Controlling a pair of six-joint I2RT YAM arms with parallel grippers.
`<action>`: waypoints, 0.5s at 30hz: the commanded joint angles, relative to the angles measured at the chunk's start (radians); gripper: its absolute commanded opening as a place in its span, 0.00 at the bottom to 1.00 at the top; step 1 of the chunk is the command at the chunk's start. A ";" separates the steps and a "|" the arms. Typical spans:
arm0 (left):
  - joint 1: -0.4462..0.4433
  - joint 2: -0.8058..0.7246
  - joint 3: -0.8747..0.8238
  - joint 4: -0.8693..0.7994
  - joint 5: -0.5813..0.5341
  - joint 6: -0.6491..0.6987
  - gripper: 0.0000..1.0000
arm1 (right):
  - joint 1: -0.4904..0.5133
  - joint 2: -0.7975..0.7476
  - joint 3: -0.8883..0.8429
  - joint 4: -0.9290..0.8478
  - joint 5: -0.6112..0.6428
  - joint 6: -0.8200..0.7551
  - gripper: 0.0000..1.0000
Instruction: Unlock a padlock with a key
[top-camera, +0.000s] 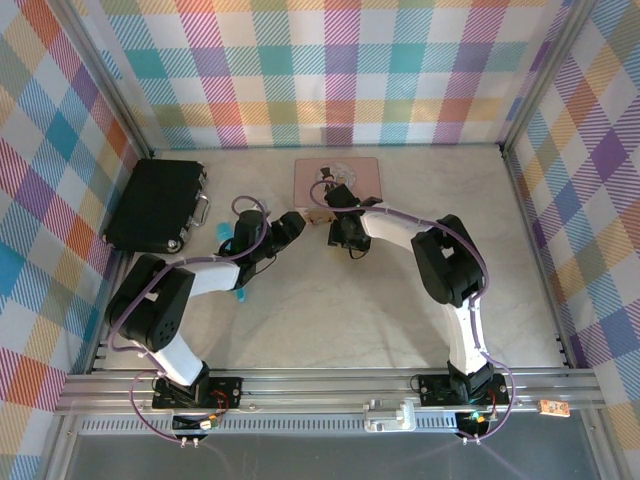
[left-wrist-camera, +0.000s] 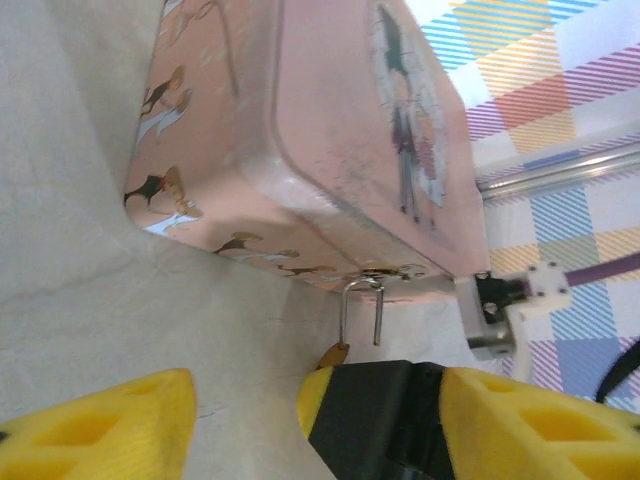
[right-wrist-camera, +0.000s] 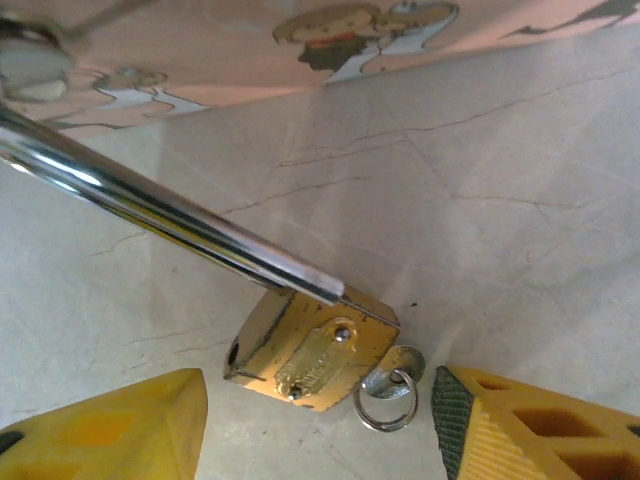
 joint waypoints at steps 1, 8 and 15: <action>0.018 -0.061 -0.005 -0.069 -0.007 0.064 0.73 | 0.007 0.030 0.019 0.020 0.061 0.028 0.60; 0.018 -0.122 -0.026 -0.149 -0.039 0.114 0.81 | 0.006 0.047 0.048 0.033 0.100 0.026 0.52; 0.018 -0.152 -0.041 -0.173 -0.064 0.124 0.82 | 0.006 0.061 0.049 0.035 0.109 0.025 0.46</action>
